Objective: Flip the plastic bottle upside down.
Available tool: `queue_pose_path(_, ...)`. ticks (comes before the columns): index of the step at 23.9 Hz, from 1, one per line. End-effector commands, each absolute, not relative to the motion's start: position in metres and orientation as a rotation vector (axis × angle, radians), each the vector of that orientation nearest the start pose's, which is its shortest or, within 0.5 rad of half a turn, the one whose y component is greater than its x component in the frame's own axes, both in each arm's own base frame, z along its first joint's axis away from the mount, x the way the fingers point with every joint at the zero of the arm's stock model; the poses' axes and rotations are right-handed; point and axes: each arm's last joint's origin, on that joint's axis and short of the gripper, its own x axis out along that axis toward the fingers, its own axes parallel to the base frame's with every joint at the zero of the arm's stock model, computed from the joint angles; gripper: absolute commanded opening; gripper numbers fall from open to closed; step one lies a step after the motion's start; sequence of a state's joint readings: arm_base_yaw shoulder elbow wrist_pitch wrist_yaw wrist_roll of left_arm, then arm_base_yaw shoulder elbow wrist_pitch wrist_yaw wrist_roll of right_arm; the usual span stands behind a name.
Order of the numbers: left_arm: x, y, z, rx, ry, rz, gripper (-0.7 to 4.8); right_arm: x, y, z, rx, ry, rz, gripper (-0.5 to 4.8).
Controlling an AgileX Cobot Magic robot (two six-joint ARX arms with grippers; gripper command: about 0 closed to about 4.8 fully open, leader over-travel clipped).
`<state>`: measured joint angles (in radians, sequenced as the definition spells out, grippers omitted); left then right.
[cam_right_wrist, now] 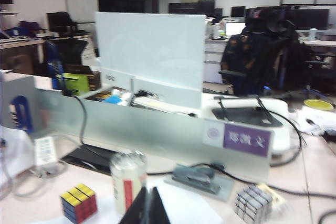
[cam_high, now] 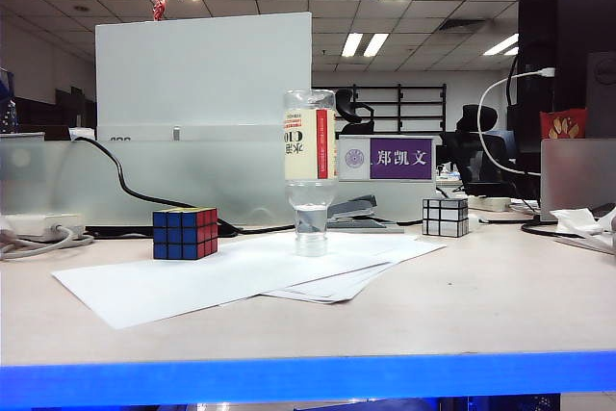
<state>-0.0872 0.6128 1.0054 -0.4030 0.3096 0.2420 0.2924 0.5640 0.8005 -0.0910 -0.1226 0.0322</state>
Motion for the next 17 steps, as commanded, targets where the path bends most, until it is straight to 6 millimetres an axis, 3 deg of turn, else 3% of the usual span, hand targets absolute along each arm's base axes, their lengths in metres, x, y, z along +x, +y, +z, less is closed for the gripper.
queue_pose_path(1,0.117,-0.019,0.38,0.166,-0.047,-0.396,-0.05,0.118,0.037,0.361,0.057,-0.175,0.331,-0.06)
queue_pose_path(5,0.133,-0.02,0.348,0.029,-0.042,-0.391,-0.05,0.127,0.037,0.337,0.053,-0.117,0.261,-0.06)
queue_pose_path(10,0.141,-0.02,0.32,0.006,0.019,-0.361,-0.05,0.135,0.04,0.319,0.039,-0.036,0.262,-0.06)
queue_pose_path(17,0.142,-0.02,0.311,-0.039,0.096,-0.363,-0.04,0.135,0.04,0.308,0.022,0.072,0.271,-0.06)
